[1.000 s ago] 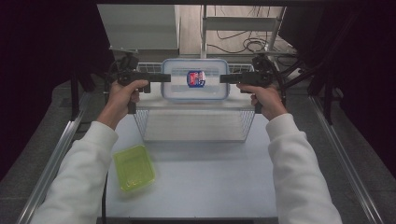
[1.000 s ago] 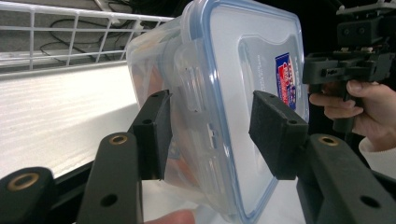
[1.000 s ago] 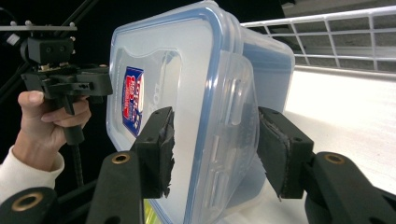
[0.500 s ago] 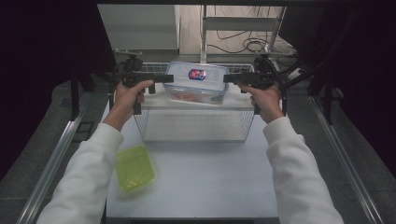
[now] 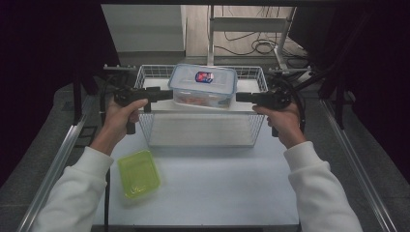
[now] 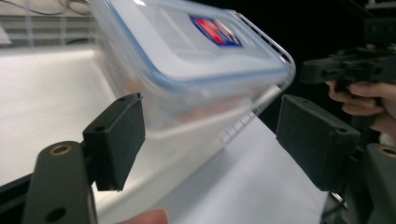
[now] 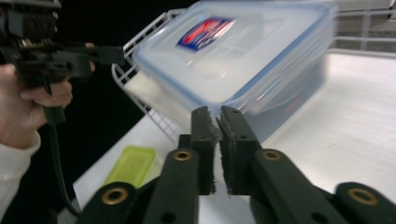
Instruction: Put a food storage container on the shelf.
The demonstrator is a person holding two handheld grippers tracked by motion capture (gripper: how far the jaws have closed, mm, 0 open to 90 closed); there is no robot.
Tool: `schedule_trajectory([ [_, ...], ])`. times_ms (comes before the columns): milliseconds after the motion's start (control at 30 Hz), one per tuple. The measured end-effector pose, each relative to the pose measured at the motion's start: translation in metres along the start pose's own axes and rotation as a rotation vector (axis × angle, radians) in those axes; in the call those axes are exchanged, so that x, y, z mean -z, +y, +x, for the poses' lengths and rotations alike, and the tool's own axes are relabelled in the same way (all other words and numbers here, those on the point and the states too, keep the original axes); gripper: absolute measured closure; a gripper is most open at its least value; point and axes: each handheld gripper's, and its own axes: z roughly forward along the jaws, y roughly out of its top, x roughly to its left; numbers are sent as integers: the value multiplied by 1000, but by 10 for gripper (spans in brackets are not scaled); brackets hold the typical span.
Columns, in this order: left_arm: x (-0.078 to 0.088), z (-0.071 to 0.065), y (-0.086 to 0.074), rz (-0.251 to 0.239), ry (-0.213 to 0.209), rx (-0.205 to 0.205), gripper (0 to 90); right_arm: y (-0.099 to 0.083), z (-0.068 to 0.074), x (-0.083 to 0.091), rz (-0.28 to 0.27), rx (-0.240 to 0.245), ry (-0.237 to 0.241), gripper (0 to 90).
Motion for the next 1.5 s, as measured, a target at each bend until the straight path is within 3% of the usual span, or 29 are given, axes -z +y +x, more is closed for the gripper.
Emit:
schedule_trajectory([
  [100, 3, -7, -8, 10, -24, -10, 225, -5, 5, -4, 18, 29, 3, 885],
  [300, 8, -20, -28, 34, -24, -54, 219, -18, 15, -19, 57, 85, -9, 889],
  [467, 13, -20, -42, 40, -13, -41, 219, -25, 16, -32, 78, 104, -15, 889],
  [633, 11, -15, -48, 50, -1, -28, 220, -20, 12, -43, 68, 92, -31, 889],
  [1033, 6, -11, -51, 63, -6, -10, 220, -15, -7, -46, 22, 35, -86, 890],
  [1500, 4, -11, -53, 70, -9, -10, 217, -15, -12, -46, 2, 17, -86, 890],
])
